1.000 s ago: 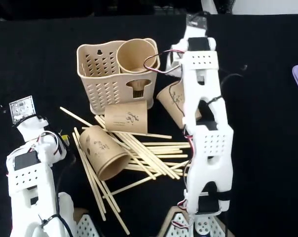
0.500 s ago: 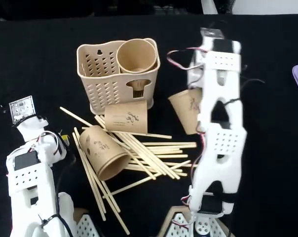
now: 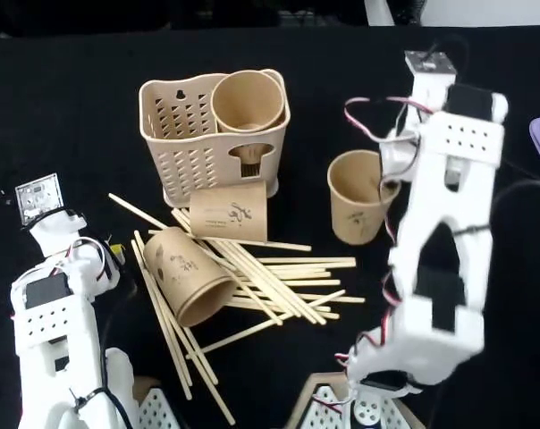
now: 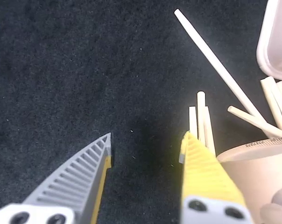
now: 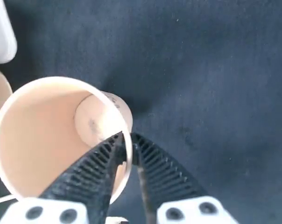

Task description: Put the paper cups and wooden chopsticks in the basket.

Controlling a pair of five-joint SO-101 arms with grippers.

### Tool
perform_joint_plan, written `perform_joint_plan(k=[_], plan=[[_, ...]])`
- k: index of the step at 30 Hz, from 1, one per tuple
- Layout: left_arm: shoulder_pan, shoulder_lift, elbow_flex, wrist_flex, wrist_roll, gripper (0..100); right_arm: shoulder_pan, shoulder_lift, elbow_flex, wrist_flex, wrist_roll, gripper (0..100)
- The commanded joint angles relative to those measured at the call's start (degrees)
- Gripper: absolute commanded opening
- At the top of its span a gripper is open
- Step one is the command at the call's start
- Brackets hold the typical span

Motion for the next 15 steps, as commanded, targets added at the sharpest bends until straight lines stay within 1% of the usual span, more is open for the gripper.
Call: perform_joint_plan(k=[1,5,8,12,15], plan=[[-0.5,-1.1,-0.5,-0.7,0.4,24,0.0,-9.0,8.7,-5.9,0.7,1.0],[-0.5,-1.1,-0.5,-0.6,0.4,24,0.1,-14.4,19.2,-13.7,0.8,1.0],[-0.5,-1.1,-0.5,-0.6,0.4,24,0.2,-20.1,24.3,-17.7,0.8,1.0],[-0.5,-1.1,-0.5,-0.6,0.4,24,0.0,-31.9,24.9,-17.5,0.8,1.0],[-0.5,-1.1,-0.5,-0.6,0.4,24,-2.0,-41.1,19.0,-13.7,0.2,1.0]])
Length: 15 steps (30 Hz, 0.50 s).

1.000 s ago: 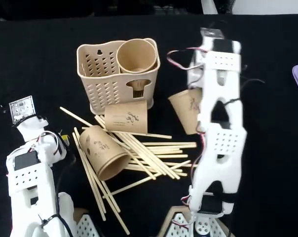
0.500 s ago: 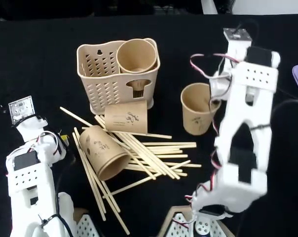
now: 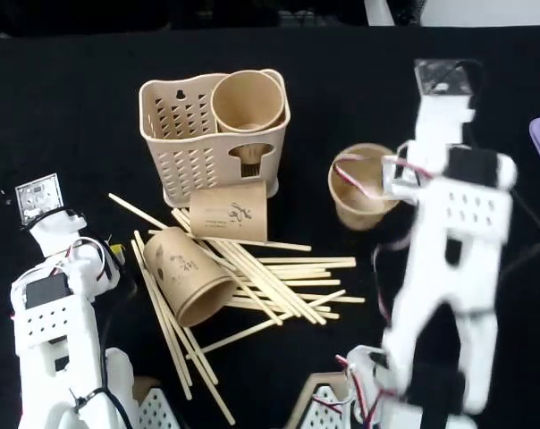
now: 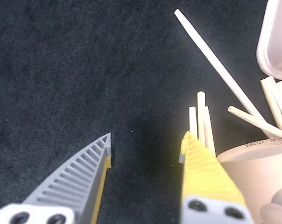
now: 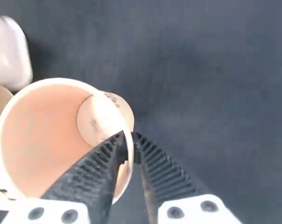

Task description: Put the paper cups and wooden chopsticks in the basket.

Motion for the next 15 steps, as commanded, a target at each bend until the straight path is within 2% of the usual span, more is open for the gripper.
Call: perform_joint_plan(k=[1,7,10,15], plan=[[-0.5,-1.1,-0.5,-0.6,0.4,24,-3.1,-12.7,-9.0,4.2,0.0,1.0],[-0.5,-1.1,-0.5,-0.7,0.4,24,-12.7,-13.7,-30.6,8.2,-8.3,1.0],[-0.5,-1.1,-0.5,-0.7,0.4,24,-19.5,-8.7,-37.2,6.6,-13.2,1.0],[-0.5,-1.1,-0.5,-0.7,0.4,24,-28.7,2.5,-43.4,3.3,-16.4,1.0]])
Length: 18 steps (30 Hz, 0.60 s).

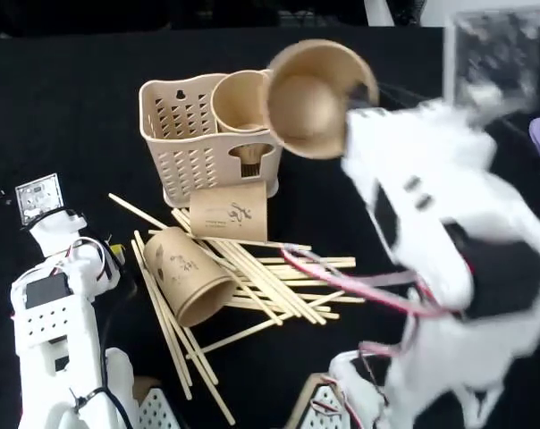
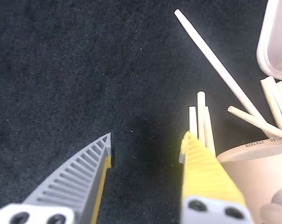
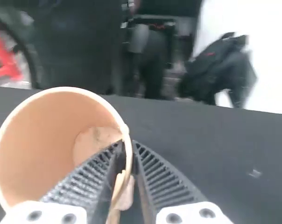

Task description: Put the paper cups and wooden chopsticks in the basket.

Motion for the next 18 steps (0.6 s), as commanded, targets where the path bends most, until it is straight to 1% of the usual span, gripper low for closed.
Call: perform_joint_plan(k=[1,5,9,14,18], plan=[[-0.5,-1.1,-0.5,-0.7,0.4,24,-6.0,8.2,-5.7,-3.1,-2.2,1.0],[-0.5,-1.1,-0.4,-0.7,0.4,24,-6.7,18.4,-9.5,-3.3,-2.0,1.0],[-0.5,-1.1,0.0,-1.0,0.4,24,-3.6,26.2,-13.2,-3.6,-1.9,1.1],[-0.5,-1.1,0.0,-1.0,0.4,24,-2.9,32.7,-16.7,-3.3,-1.9,1.1],[-0.5,-1.1,0.0,-1.0,0.4,24,-3.1,34.5,-17.2,-3.7,-1.8,1.2]])
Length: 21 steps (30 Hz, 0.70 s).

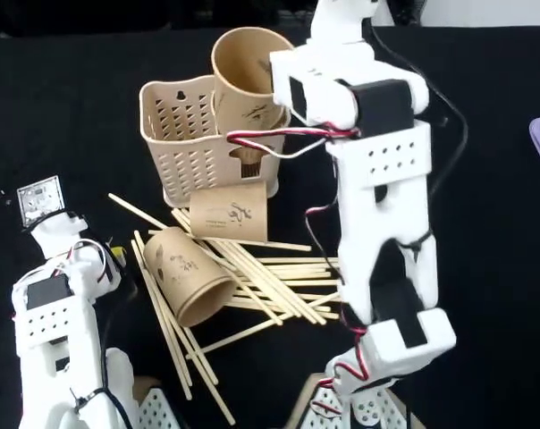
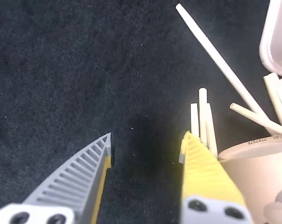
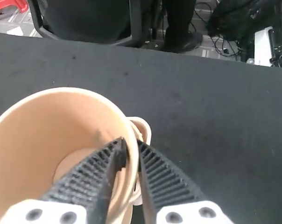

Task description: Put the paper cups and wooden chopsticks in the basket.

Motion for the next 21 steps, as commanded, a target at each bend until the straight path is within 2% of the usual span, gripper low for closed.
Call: perform_joint_plan(k=[1,12,16,18,21], plan=[[-0.4,-1.1,-0.8,-0.8,0.4,24,0.8,0.7,-2.4,-0.9,-0.4,1.2],[-0.4,-1.1,-0.8,-0.8,0.4,24,0.8,1.5,-2.2,-6.4,-0.4,1.2],[-0.4,-1.1,-0.7,-0.8,0.4,24,0.8,1.6,-0.8,-4.8,-0.4,1.4],[-0.4,-1.1,-0.7,-0.8,0.4,24,0.7,1.5,-0.4,-2.8,-0.4,5.2],[-0.4,-1.1,-0.7,-0.8,0.4,24,0.1,1.0,-0.8,1.8,-0.4,16.1]])
